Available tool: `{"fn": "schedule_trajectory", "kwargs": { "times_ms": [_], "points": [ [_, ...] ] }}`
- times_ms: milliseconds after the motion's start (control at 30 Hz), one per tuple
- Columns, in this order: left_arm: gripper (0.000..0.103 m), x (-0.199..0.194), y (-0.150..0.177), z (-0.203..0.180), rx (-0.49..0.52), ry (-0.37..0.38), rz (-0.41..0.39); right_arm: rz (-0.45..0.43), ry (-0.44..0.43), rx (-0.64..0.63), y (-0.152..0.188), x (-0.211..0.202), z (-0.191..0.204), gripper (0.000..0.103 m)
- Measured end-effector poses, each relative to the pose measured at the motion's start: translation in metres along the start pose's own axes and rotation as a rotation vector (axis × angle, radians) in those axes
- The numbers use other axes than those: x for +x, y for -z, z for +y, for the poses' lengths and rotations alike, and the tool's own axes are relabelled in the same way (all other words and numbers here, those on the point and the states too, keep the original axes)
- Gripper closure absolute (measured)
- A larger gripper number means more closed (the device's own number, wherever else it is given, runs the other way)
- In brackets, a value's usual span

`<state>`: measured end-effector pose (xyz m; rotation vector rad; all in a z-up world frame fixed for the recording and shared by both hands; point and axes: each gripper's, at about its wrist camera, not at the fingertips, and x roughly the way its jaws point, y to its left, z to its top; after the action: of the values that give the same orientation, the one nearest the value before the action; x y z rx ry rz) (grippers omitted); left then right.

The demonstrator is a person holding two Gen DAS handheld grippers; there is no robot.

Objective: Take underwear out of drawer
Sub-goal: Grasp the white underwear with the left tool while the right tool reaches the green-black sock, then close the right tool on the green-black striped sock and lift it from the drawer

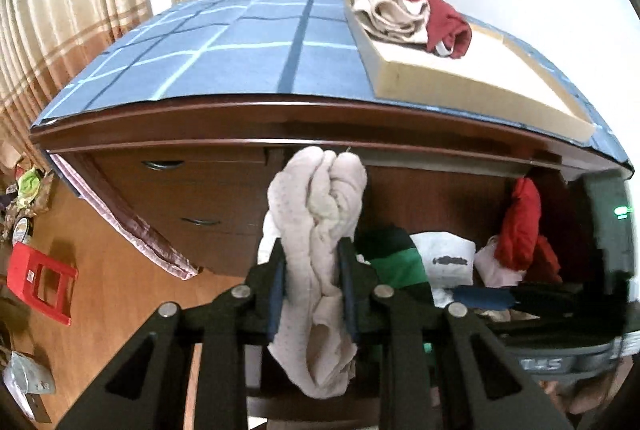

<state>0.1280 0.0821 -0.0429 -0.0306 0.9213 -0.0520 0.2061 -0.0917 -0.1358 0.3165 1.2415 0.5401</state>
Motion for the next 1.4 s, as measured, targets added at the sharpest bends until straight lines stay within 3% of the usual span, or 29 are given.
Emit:
{"fn": "schedule_trajectory", "kwargs": {
  "times_ms": [200, 367, 400, 467, 600, 867, 1067, 1400],
  "points": [
    [0.080, -0.019, 0.003, 0.011, -0.013, -0.009, -0.031, 0.115, 0.038, -0.003, -0.003, 0.040, 0.011, 0.043],
    [0.081, -0.020, 0.004, 0.017, -0.027, -0.005, -0.040, 0.152, 0.079, -0.008, -0.004, 0.059, 0.016, 0.043],
    [0.081, -0.019, 0.004, 0.017, -0.028, -0.002, -0.043, 0.158, 0.095, -0.016, -0.004, 0.061, 0.018, 0.044],
    [0.081, -0.020, 0.005, 0.015, -0.024, 0.008, -0.058, 0.169, 0.114, -0.024, -0.002, 0.065, 0.019, 0.061],
    [0.081, -0.022, 0.006, 0.012, -0.021, 0.021, -0.074, 0.154, 0.083, 0.001, 0.001, 0.062, 0.012, 0.071],
    [0.081, -0.040, 0.002, -0.006, 0.010, 0.060, -0.128, -0.053, 0.006, -0.017, 0.005, 0.004, 0.000, 0.076],
    [0.081, -0.049, -0.001, -0.025, 0.044, 0.085, -0.145, -0.226, 0.020, -0.060, 0.010, -0.058, 0.004, 0.076],
    [0.081, -0.078, -0.015, -0.067, 0.126, 0.134, -0.225, -0.389, 0.032, -0.078, 0.036, -0.125, 0.004, 0.076]
  ]
}}
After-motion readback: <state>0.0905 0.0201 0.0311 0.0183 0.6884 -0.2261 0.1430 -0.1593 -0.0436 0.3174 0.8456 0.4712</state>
